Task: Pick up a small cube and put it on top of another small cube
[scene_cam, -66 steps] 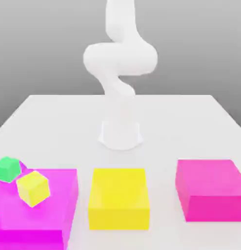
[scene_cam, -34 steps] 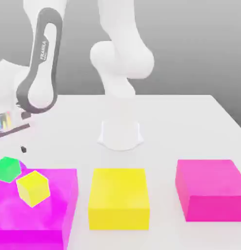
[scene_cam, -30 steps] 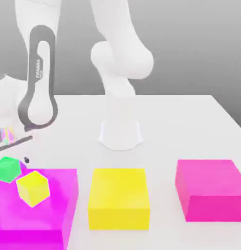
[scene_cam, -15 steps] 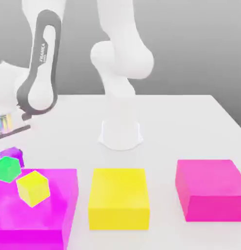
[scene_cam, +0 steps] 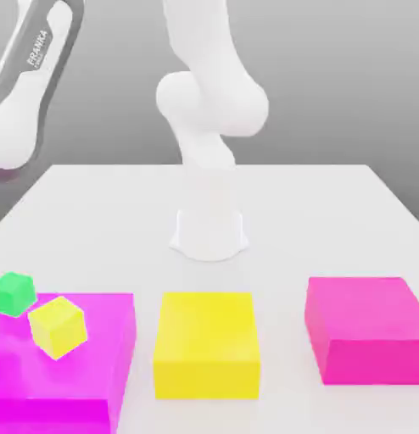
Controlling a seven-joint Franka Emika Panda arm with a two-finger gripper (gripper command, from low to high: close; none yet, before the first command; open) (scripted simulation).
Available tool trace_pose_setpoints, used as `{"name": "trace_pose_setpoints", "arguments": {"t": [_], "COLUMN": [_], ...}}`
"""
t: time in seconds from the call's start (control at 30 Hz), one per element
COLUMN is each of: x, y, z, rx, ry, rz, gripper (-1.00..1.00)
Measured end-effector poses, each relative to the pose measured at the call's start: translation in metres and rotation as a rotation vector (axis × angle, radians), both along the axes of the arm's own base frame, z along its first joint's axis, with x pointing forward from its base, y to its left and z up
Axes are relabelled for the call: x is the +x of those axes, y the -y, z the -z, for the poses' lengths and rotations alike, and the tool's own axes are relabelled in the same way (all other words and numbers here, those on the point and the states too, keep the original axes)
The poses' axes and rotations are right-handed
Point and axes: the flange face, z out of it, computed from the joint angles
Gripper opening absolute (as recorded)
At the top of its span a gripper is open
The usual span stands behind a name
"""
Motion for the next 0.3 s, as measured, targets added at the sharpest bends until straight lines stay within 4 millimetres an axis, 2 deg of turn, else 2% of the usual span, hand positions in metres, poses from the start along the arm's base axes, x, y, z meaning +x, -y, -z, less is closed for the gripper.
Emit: {"name": "trace_pose_setpoints", "arguments": {"t": [0.07,0.1,0.17,0.2,0.3], "x": [0.026,0.031,0.034,0.034,0.034], "y": [-0.023,-0.028,-0.032,-0.033,-0.033], "z": [-0.016,-0.009,0.021,0.032,0.032], "rx": [-0.004,-0.006,-0.007,-0.008,-0.008], "ry": [0.012,0.015,0.017,0.018,0.018], "rz": [-0.058,-0.065,-0.07,-0.071,-0.071], "gripper": [-1.0,-1.0,-1.0,1.0,1.0]}}
